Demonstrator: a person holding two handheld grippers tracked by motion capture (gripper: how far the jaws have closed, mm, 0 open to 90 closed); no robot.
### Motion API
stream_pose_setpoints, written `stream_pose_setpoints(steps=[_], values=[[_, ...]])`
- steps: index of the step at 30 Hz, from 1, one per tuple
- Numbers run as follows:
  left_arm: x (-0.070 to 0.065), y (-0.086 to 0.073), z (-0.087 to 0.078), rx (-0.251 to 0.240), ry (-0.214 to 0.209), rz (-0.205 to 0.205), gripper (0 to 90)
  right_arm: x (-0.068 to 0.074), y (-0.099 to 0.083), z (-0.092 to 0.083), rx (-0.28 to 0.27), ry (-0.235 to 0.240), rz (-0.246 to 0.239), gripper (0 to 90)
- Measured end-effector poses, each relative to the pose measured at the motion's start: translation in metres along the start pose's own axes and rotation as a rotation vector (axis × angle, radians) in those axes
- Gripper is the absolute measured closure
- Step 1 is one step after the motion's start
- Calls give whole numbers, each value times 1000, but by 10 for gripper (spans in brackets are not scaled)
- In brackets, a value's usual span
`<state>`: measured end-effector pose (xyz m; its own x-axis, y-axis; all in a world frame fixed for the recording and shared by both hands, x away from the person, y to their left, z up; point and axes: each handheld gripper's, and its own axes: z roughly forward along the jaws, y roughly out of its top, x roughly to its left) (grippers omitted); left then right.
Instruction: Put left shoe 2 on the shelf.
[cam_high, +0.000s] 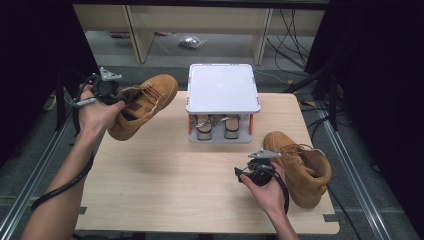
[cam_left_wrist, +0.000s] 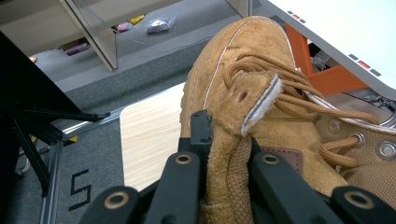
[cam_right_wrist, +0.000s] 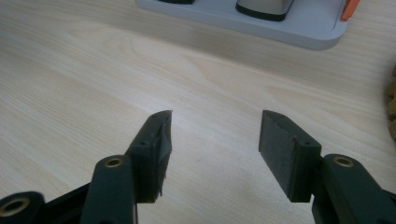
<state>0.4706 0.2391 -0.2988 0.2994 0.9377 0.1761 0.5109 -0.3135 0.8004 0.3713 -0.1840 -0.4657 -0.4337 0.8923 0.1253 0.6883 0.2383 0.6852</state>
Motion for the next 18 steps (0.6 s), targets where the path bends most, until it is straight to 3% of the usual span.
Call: stream_pose_setpoints(steps=[8, 9, 11, 18], values=[[-2, 7, 0, -13, -3, 2, 838, 1, 0, 1, 2, 1, -4, 448], [-2, 8, 0, -11, -5, 4, 838, 4, 0, 0, 10, 3, 25, 448], [-2, 11, 0, -14, -4, 2, 838, 1, 0, 1, 2, 1, -5, 448], [-3, 17, 1, -19, -1, 4, 838, 1, -1, 1, 3, 5, -10, 448]])
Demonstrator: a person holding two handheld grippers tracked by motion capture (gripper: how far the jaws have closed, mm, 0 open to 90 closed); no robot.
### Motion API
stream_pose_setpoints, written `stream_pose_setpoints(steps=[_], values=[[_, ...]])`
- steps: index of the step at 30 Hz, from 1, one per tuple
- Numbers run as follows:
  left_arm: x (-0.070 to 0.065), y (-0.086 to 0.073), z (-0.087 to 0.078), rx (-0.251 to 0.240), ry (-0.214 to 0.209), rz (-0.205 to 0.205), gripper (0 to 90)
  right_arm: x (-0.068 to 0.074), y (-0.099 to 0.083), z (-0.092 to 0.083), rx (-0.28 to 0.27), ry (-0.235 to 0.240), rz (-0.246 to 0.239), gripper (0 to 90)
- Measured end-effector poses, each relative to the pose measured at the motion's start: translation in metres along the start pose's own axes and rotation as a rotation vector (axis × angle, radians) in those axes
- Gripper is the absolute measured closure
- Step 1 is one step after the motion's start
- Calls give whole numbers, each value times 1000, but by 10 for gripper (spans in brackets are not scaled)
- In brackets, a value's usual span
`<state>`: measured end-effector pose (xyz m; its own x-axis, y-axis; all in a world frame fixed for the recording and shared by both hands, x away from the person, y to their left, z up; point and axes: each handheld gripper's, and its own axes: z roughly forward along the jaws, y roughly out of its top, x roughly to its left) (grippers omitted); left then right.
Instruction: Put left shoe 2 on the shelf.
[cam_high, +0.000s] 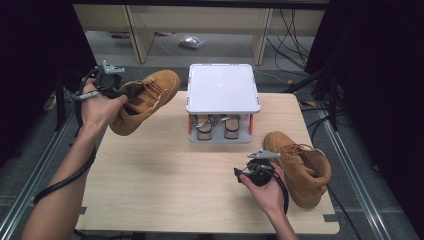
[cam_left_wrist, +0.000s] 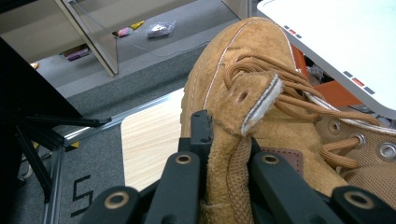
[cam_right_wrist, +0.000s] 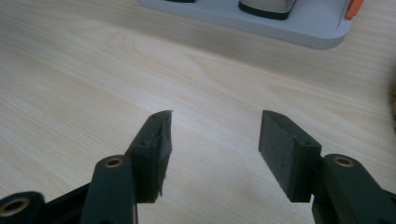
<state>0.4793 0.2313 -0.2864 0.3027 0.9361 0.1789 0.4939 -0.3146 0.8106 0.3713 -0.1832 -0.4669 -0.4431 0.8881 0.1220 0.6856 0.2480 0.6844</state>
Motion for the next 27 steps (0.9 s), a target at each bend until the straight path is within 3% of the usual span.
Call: stream_pose_setpoints(steps=[18, 22, 27], values=[[-6, 20, 0, -27, 1, 6, 838, 0, 0, -1, -1, 0, 16, 448], [-8, 23, 0, -22, 4, 29, 838, 0, 0, 0, -5, 4, 12, 449], [-10, 26, 2, -32, -3, 14, 838, 0, -1, 0, 5, 2, 11, 448]])
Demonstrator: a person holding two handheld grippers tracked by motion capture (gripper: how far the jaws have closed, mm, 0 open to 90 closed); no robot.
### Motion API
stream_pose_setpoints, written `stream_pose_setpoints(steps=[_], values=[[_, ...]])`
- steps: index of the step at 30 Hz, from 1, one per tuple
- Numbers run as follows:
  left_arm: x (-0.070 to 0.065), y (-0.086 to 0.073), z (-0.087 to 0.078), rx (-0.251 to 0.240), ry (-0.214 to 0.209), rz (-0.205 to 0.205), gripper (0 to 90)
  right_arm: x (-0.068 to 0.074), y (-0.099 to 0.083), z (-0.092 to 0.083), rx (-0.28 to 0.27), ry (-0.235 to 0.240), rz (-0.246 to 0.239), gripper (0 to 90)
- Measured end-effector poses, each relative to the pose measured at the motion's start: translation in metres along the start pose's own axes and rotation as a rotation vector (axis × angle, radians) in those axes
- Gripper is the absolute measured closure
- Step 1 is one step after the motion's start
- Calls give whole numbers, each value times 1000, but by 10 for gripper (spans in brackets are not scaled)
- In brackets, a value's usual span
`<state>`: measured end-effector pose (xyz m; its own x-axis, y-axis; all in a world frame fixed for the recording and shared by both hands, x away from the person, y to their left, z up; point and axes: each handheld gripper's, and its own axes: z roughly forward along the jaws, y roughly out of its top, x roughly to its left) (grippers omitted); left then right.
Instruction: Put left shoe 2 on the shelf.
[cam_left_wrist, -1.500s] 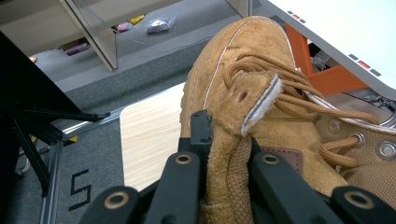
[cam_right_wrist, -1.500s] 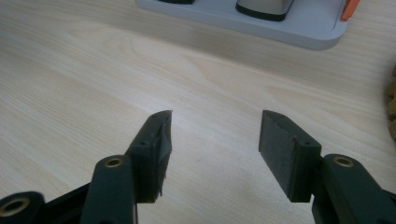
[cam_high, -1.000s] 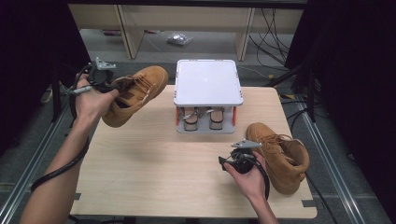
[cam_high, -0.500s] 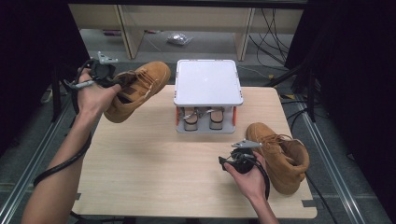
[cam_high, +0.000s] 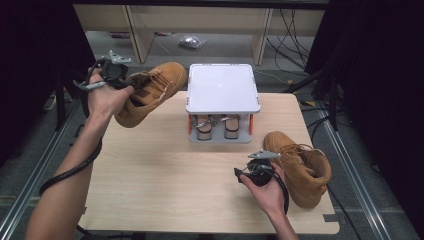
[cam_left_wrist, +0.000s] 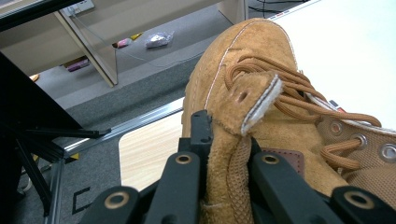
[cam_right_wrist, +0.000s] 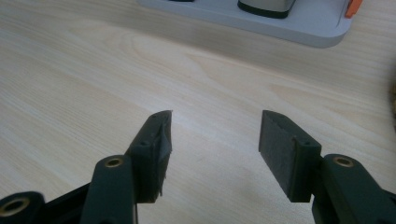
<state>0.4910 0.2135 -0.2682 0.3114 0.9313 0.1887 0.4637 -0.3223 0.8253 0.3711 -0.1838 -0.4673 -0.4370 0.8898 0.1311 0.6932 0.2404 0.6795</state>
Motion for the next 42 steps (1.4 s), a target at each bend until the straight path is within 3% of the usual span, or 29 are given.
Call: stream_pose_setpoints(steps=[7, 9, 16, 19, 25, 26, 32, 35, 42], values=[[-2, 5, 0, -9, 0, 4, 838, 0, 0, 0, -4, -6, -4, 448], [-3, 7, 0, -7, -2, 12, 838, -3, 0, 2, -22, 4, -33, 448], [-6, 12, 0, -18, -4, 10, 838, -3, 0, 2, -29, 15, -31, 448], [-7, 14, 0, -20, -6, 12, 839, 2, -1, -1, -1, -1, 29, 448], [-8, 19, -2, -24, -8, 12, 838, 0, -1, 0, -17, 3, 0, 448], [-9, 19, -1, -30, -8, 9, 838, 2, -1, -1, -1, -3, 21, 448], [-11, 23, -2, -30, -13, 15, 838, 0, -1, 0, -15, 3, -1, 448], [-13, 25, -1, -34, -17, 13, 838, 2, -1, -1, 0, -1, 22, 448], [-17, 31, -2, -44, -22, 13, 838, 1, -1, 0, -4, -2, 19, 448]])
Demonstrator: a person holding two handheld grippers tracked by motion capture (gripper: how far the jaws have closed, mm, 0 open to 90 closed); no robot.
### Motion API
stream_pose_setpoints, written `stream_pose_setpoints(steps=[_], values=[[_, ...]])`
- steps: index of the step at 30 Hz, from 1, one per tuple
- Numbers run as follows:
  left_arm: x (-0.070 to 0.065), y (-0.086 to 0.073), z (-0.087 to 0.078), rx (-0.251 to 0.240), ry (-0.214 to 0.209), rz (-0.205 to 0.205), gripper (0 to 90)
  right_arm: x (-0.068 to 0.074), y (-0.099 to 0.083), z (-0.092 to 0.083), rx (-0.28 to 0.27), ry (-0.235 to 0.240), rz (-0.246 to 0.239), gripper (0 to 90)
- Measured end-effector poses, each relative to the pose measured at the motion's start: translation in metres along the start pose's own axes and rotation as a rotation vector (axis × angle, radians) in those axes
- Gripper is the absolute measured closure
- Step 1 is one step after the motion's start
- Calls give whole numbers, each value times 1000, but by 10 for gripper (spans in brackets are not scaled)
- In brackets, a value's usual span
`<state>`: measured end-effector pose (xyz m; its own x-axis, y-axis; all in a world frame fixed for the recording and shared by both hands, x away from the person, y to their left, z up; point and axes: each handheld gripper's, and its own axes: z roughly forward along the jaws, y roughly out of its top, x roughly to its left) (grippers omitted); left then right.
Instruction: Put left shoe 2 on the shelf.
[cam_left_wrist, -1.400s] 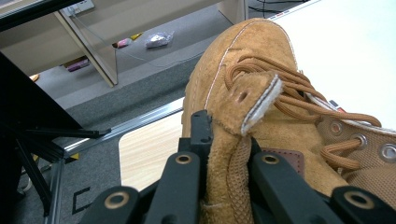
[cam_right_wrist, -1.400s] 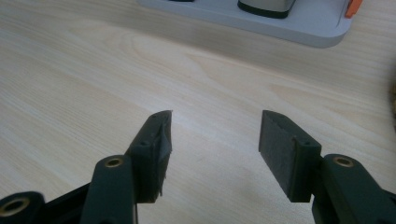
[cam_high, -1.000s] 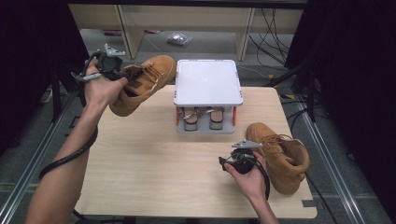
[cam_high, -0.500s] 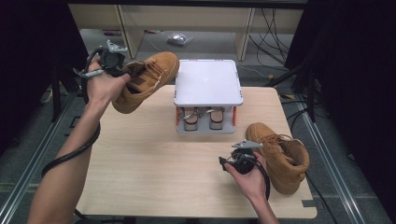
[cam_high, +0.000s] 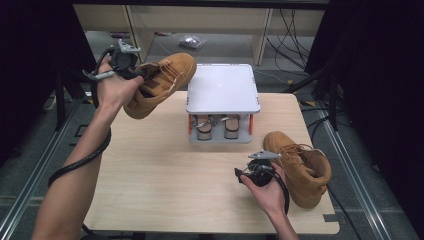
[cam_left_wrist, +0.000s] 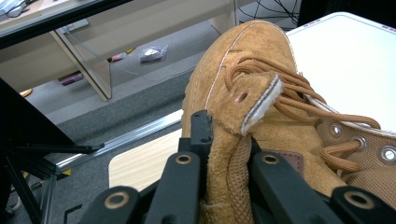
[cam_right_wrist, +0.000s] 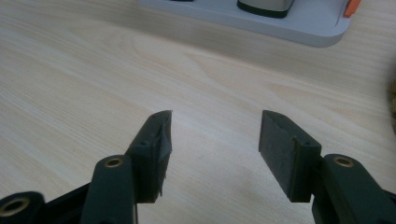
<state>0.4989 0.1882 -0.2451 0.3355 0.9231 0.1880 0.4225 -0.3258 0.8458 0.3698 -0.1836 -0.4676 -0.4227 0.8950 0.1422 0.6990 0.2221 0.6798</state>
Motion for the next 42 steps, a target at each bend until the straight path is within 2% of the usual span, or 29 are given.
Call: stream_pose_setpoints(steps=[8, 9, 10, 14, 16, 25, 29, 30, 31, 32, 33, 38, 39, 41, 42], values=[[-6, 7, 2, -9, -10, 4, 838, -1, 0, -1, 0, -1, -11, 448], [-7, 8, 2, -8, -12, 7, 838, 0, -1, -1, 6, 2, 5, 448], [-8, 9, 2, -8, -14, 7, 838, -1, -1, 0, 4, 3, -7, 448], [-11, 11, 4, -8, -20, 8, 837, 0, -1, 0, 6, 4, 11, 448], [-12, 12, 5, -8, -21, 7, 838, -1, -1, 0, 3, 2, -5, 448], [-19, 22, 8, -6, -30, 19, 838, -1, -1, 0, 5, 5, 4, 448], [-22, 26, 10, 0, -41, 25, 837, -4, -1, 0, -10, 2, -28, 448], [-23, 27, 11, -7, -45, 17, 837, -1, -2, -1, 8, 7, 16, 448], [-24, 28, 11, 3, -43, 28, 837, -1, -2, 0, 7, 0, 15, 448], [-26, 29, 12, -7, -48, 17, 838, -1, -2, 0, 8, 4, 18, 448], [-27, 30, 13, -7, -50, 18, 837, -2, -2, 0, 4, 4, 4, 448], [-31, 34, 16, 5, -54, 29, 837, -2, -2, 0, -8, 8, 4, 448], [-32, 34, 17, 3, -57, 30, 837, -1, -2, -1, 3, 7, 23, 448], [-34, 36, 19, 5, -60, 31, 838, -4, -2, -1, 5, 2, -4, 448], [-35, 36, 19, 8, -62, 32, 837, -3, -2, -1, 7, 4, 4, 448]])
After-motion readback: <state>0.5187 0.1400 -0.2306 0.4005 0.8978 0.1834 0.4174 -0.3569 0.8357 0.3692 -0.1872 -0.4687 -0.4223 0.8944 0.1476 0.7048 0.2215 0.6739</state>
